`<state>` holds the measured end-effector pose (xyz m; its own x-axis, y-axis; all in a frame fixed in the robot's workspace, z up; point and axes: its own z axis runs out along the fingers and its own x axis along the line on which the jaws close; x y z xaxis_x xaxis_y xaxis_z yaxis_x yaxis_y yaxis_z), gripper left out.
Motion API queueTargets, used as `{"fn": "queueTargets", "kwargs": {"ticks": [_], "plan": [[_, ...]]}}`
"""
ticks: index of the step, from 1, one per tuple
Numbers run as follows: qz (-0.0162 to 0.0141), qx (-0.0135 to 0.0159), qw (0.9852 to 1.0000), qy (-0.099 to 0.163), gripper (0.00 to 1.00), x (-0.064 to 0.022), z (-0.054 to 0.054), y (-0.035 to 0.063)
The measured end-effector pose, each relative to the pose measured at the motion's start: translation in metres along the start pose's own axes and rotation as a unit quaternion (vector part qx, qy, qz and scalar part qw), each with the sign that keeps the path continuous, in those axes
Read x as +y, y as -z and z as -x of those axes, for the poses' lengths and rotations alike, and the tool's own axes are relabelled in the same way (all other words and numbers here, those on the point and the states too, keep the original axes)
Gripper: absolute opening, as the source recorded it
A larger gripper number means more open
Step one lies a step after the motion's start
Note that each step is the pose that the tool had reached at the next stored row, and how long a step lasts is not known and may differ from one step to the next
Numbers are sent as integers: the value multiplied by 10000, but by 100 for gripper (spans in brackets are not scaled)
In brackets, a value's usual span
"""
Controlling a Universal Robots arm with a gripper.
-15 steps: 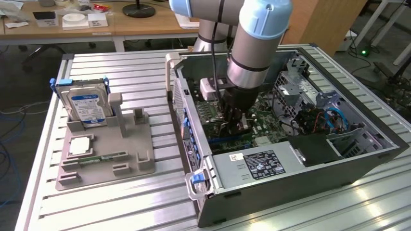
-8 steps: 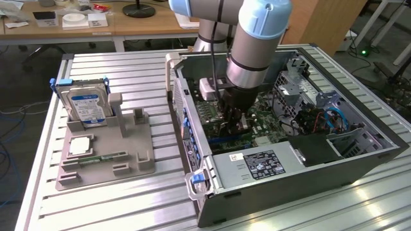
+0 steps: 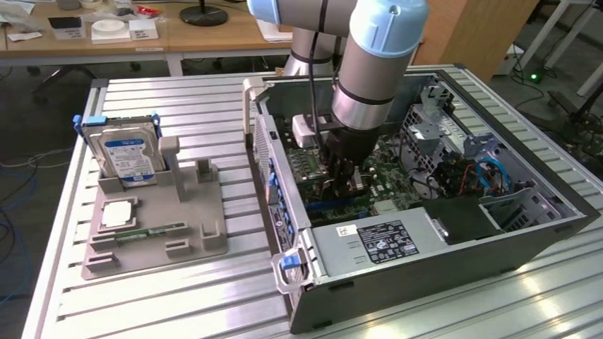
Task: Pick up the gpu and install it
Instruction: 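Insert the gpu into the slot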
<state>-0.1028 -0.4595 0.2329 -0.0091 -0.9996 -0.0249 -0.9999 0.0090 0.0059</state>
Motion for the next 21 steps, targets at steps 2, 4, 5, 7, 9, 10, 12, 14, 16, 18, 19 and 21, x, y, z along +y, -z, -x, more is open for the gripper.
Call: {"fn": "queueTargets", "kwargs": {"ticks": [2,4,5,7,9,10,12,14,16,18,19,21], "plan": [[0,0,10000,0,27,-1,-1,0],[-1,-3,10000,0,27,-1,-1,-2],[0,-3,10000,0,27,0,-1,-4],[1,-1,10000,0,27,0,-2,-11],[0,-3,10000,0,27,-1,-2,-19],[0,-3,10000,0,27,-1,-2,-20],[0,-10,10000,0,27,-1,-2,-21],[0,-13,10000,0,27,0,-2,-22],[0,-13,10000,1,27,0,-3,-25],[-1,-14,10000,0,27,5,-2,-26],[-2,-15,10000,0,27,8,-2,-27],[-2,-15,10000,2,27,10,-3,-31]]}}
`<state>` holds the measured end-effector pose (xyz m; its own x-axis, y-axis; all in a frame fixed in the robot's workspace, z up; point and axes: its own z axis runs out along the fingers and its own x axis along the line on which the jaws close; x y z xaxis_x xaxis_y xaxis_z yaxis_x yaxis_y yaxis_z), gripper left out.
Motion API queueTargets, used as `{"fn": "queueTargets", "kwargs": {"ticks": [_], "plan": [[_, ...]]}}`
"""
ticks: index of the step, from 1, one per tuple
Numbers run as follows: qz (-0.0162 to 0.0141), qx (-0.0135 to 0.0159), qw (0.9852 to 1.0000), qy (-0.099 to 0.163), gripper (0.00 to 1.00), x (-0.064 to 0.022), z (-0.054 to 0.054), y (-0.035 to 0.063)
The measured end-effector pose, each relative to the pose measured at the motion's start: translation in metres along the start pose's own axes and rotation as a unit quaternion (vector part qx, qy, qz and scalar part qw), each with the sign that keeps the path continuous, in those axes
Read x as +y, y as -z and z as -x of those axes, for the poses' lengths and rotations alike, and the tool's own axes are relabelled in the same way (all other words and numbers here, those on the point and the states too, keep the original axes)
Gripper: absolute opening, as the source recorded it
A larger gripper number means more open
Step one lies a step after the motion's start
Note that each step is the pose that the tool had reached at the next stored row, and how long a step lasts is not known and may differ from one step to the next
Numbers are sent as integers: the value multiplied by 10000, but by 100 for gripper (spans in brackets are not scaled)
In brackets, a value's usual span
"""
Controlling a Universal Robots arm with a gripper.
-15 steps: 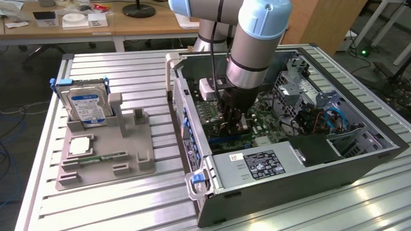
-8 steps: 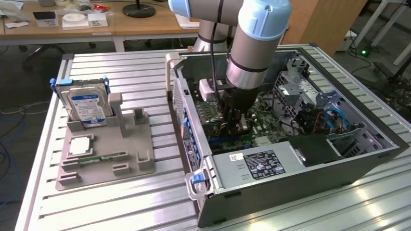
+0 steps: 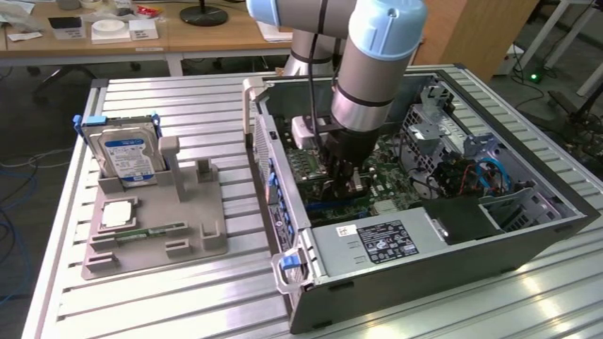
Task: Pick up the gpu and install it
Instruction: 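Insert the gpu into the slot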
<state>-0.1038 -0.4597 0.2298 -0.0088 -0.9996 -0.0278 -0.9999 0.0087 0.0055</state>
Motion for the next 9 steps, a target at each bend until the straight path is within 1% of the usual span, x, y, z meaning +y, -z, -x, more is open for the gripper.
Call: {"fn": "queueTargets", "kwargs": {"ticks": [9], "plan": [[2,-2,10000,-1,27,2,0,-18]]}}
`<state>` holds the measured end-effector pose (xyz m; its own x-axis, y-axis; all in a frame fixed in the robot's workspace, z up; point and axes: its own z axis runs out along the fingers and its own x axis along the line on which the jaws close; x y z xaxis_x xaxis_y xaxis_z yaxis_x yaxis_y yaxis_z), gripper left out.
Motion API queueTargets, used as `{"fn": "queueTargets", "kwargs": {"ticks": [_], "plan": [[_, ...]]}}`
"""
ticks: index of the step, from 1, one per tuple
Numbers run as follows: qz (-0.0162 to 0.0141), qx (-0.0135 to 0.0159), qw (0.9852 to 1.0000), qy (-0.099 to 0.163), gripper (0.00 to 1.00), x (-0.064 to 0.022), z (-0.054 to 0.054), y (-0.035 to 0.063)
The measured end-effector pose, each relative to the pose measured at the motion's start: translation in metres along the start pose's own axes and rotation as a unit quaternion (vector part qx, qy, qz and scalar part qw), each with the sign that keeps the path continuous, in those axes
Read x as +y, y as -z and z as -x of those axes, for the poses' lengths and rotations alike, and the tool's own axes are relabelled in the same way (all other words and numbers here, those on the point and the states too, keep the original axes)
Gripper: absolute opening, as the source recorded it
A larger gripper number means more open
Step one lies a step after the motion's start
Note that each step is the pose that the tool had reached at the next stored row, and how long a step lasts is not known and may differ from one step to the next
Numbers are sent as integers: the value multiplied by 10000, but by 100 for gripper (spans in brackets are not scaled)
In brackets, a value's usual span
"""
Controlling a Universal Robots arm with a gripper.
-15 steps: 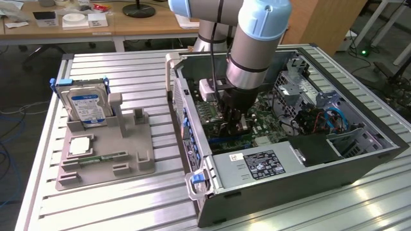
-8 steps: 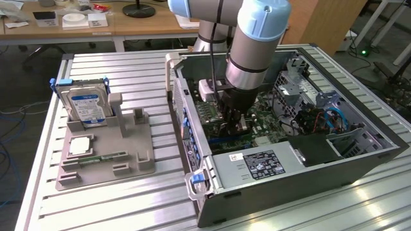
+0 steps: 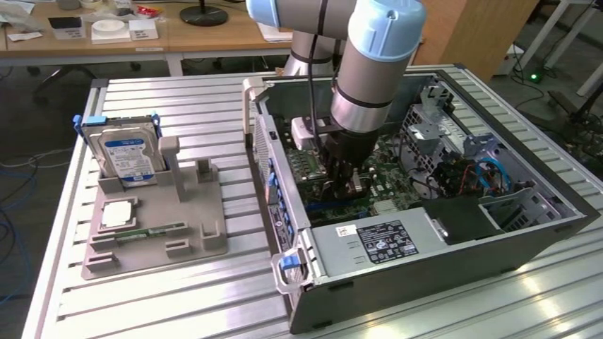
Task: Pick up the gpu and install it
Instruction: 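Insert the gpu into the slot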
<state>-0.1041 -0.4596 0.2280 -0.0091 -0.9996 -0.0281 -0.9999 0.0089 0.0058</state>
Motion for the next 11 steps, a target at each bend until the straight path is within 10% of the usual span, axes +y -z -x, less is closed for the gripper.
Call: {"fn": "queueTargets", "kwargs": {"ticks": [11], "plan": [[0,0,10000,0,27,0,0,0]]}}
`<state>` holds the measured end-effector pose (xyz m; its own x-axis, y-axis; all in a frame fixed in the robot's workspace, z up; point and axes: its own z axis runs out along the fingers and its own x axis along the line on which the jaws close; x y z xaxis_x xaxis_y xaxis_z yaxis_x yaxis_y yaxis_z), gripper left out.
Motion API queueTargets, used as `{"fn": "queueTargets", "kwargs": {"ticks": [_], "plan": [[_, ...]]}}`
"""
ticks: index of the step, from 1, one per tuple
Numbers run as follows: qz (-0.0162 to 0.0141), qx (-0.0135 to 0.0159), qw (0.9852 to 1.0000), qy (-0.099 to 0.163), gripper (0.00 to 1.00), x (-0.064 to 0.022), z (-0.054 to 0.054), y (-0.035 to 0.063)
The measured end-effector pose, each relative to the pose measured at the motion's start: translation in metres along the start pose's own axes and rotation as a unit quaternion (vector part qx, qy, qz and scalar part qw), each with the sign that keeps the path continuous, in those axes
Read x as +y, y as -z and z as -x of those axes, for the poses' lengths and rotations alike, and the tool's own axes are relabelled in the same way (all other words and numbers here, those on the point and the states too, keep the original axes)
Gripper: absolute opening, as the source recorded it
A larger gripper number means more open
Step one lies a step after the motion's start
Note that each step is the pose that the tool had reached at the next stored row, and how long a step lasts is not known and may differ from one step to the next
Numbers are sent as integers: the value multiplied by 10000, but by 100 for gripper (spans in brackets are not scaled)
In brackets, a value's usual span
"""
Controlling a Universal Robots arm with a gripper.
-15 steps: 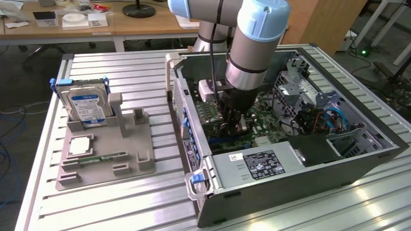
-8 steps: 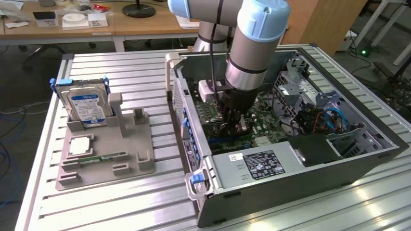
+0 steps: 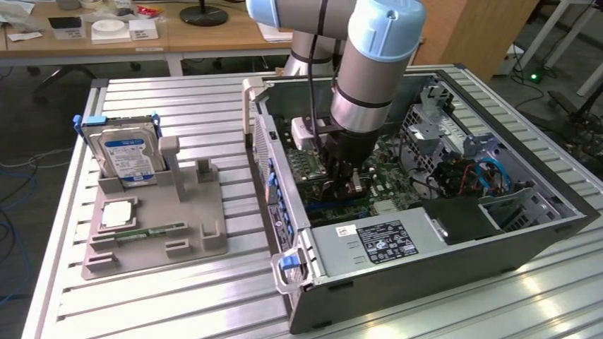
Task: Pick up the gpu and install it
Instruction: 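Insert the gpu into the slot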
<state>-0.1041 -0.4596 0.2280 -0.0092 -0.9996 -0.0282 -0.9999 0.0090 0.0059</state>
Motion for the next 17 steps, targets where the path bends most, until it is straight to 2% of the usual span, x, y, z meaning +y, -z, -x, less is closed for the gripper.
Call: {"fn": "queueTargets", "kwargs": {"ticks": [17], "plan": [[0,0,10000,0,27,-20,0,-4]]}}
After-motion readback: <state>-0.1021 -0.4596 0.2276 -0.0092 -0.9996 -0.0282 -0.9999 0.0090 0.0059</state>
